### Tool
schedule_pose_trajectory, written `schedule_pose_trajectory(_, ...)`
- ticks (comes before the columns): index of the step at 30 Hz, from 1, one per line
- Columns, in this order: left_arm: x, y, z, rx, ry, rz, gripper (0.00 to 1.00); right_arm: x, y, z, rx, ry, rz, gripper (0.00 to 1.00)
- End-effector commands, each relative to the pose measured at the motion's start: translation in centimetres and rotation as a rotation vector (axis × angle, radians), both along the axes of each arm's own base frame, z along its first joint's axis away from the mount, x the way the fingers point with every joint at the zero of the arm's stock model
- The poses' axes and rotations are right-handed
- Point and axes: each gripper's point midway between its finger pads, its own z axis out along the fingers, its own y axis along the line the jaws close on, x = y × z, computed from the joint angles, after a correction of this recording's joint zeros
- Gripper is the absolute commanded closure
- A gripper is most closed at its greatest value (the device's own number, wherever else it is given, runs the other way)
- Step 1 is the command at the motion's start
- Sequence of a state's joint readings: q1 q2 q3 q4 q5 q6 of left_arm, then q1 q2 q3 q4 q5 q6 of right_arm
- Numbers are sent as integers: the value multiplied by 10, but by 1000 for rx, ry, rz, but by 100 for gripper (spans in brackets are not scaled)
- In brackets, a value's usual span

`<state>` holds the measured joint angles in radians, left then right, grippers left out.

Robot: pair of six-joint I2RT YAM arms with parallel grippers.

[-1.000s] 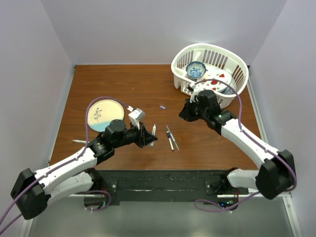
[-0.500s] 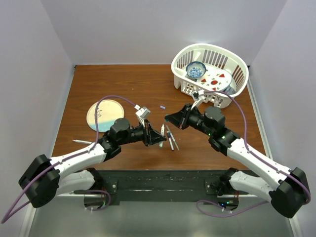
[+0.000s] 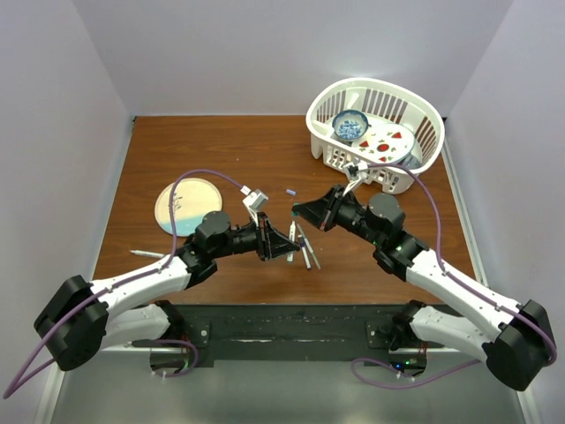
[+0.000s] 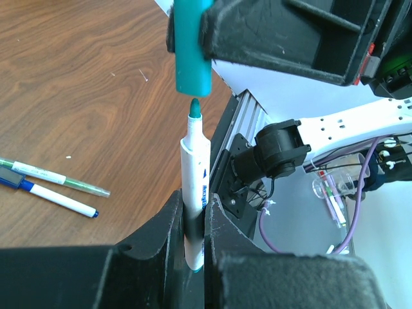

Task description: Insert the pens into the pen caps

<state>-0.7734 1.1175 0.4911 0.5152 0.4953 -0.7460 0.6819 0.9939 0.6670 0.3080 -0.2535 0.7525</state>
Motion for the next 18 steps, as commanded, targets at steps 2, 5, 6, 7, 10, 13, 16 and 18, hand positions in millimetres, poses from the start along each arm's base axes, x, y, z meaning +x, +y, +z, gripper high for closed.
schedule_pose_trajectory(2,0,1,14,-41,-45,-5,100,-8,6,12,29,-38,26,100)
schedule_pose_trajectory(5,2,2,16,-36,-53,2,100,-17,7,-6,-14,-14,50,100)
schedule_pose_trajectory(6,2,2,15,-31,-52,8,100,-21,6,-7,-18,-14,56,100)
schedule_pose_trajectory(7,2,3,18,-35,-62,9,100,-24,5,-12,-33,-13,57,100)
schedule_pose_trajectory(10,1,5,19,-27,-71,13,100,-29,0,-25,-71,-7,47,100)
schedule_pose_trajectory(13,2,6,18,-20,-74,20,100,-28,-4,-26,-77,-17,26,100)
schedule_pose_trajectory(16,1,7,15,-15,-69,18,100,-27,-3,-14,-65,-33,23,100)
schedule_pose_trajectory(18,0,7,15,-17,-67,17,100,-24,-3,0,-41,-51,12,100)
